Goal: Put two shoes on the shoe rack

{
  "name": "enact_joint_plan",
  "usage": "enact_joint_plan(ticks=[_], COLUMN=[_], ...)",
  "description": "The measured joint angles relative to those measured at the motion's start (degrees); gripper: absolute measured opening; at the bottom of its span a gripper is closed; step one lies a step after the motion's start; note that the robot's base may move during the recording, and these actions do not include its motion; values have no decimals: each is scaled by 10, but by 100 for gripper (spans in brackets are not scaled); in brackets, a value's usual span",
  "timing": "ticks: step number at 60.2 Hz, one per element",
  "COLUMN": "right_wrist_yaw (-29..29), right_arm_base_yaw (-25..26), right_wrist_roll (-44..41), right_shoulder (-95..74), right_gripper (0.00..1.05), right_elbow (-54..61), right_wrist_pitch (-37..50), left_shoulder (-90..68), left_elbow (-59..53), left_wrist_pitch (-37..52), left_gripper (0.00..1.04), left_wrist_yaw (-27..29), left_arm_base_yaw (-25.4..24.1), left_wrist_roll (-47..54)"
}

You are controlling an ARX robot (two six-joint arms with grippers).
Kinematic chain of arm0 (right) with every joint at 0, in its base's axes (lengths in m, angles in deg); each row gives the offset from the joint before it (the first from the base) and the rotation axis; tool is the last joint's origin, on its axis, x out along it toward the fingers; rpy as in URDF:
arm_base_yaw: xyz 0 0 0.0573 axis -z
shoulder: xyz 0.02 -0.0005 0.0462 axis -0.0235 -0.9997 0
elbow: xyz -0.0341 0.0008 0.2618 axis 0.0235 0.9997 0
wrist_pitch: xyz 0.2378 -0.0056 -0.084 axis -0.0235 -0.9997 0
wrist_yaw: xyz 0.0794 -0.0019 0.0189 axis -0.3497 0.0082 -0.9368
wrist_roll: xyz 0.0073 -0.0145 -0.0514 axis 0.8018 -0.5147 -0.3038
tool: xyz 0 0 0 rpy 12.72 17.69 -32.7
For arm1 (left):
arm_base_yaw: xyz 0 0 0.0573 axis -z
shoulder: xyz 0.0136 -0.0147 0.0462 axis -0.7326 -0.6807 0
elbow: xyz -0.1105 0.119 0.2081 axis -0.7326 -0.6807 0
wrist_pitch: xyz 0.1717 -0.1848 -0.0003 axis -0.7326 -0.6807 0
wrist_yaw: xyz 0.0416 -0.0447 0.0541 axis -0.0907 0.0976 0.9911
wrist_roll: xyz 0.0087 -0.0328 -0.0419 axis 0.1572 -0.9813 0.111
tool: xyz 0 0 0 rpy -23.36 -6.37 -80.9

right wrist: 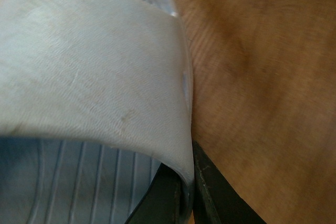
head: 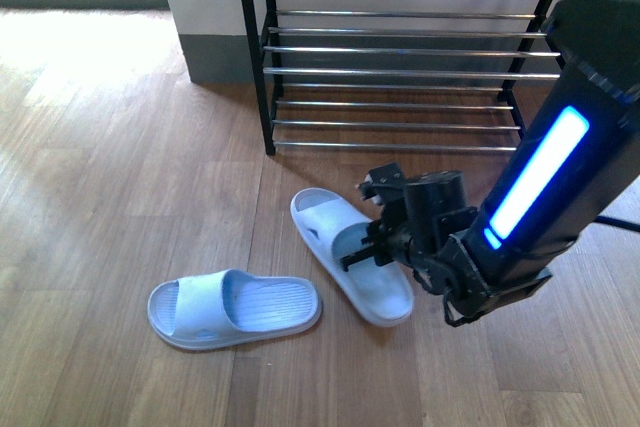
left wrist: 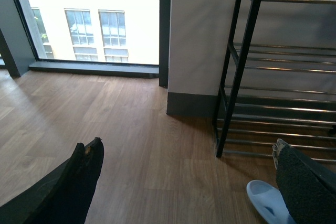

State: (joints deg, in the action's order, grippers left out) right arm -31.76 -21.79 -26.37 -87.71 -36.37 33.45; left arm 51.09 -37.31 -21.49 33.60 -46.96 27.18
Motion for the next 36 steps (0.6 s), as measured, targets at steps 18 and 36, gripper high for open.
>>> enact_joint_plan(ticks=[18, 36], right_wrist_yaw=[84, 80], right_arm_base_yaw=[54, 114], right_wrist_roll=[51, 65], right_shoulder=[283, 730], right_gripper=[2, 2], right_elbow=[309, 619], right_wrist_pitch=[86, -3], left_shoulder=[0, 0], left_elbow=[0, 0], left_wrist_pitch=[0, 0], left_gripper=[95, 95], left_wrist_yaw=[0, 0], left_arm_base_yaw=[0, 0], left_wrist_roll=[0, 0])
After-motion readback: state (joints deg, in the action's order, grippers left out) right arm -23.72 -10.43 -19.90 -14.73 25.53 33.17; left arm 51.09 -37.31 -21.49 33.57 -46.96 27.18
